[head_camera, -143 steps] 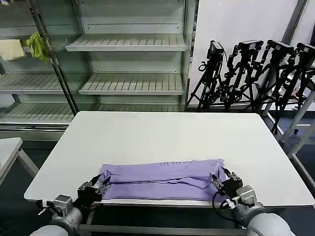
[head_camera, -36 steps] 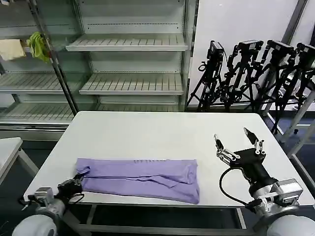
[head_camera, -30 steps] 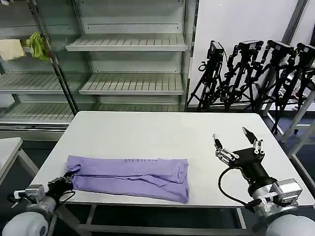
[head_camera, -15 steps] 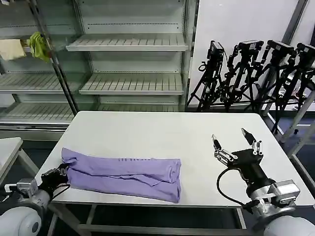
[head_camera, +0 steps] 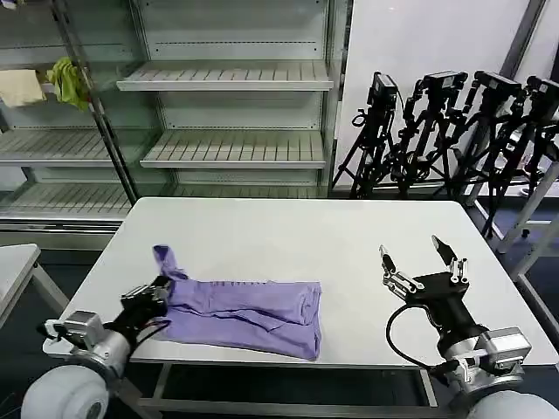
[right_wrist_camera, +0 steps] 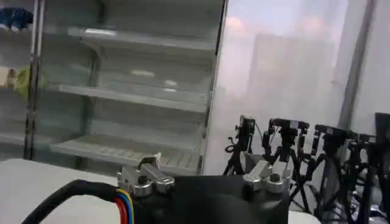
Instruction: Fold and organize the clothes.
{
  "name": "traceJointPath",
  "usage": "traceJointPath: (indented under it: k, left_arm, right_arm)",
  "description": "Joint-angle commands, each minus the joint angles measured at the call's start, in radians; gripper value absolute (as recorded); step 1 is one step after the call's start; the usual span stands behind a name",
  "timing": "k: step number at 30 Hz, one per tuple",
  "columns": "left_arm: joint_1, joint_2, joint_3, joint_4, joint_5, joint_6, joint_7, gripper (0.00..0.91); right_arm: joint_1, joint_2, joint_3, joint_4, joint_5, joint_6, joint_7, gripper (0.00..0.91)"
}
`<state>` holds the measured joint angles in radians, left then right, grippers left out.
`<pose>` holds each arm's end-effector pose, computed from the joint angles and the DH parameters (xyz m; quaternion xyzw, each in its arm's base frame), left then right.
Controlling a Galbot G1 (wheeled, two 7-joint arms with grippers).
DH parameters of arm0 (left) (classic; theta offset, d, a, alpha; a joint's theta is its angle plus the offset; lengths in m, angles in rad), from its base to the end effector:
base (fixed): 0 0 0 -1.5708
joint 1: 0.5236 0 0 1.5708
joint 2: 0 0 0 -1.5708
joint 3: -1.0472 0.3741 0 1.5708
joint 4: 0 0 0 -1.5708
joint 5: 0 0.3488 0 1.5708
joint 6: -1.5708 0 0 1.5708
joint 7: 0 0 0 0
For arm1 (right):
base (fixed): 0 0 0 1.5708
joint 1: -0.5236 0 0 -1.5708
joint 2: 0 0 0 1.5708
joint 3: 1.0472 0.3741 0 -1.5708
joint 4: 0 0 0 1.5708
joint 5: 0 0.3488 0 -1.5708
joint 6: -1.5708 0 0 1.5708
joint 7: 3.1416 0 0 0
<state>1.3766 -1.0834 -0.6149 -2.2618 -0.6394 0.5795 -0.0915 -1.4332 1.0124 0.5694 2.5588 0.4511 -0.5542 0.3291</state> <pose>0.2136 0.0927 -0.2026 -0.1053 -0.9846 0.0313 0.1359 0.1529 -0.0514 -0.1330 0.0434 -0.9960 0.0777 0.0066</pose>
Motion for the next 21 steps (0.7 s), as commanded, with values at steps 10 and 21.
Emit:
traceJointPath:
  k: [10, 21]
  left_arm:
    - [-0.139, -0.146, 0.368, 0.029, 0.015, -0.002, -0.012, 0.01]
    - [-0.158, -0.194, 0.438, 0.113, 0.07, -0.002, -0.005, 0.01]
  right_arm:
    - [-0.03, -0.011, 0.03, -0.012, -0.004, 0.053, 0.006, 0.907]
    - [0.002, -0.004, 0.044, -0.017, 0.024, 0.075, 0.0, 0.907]
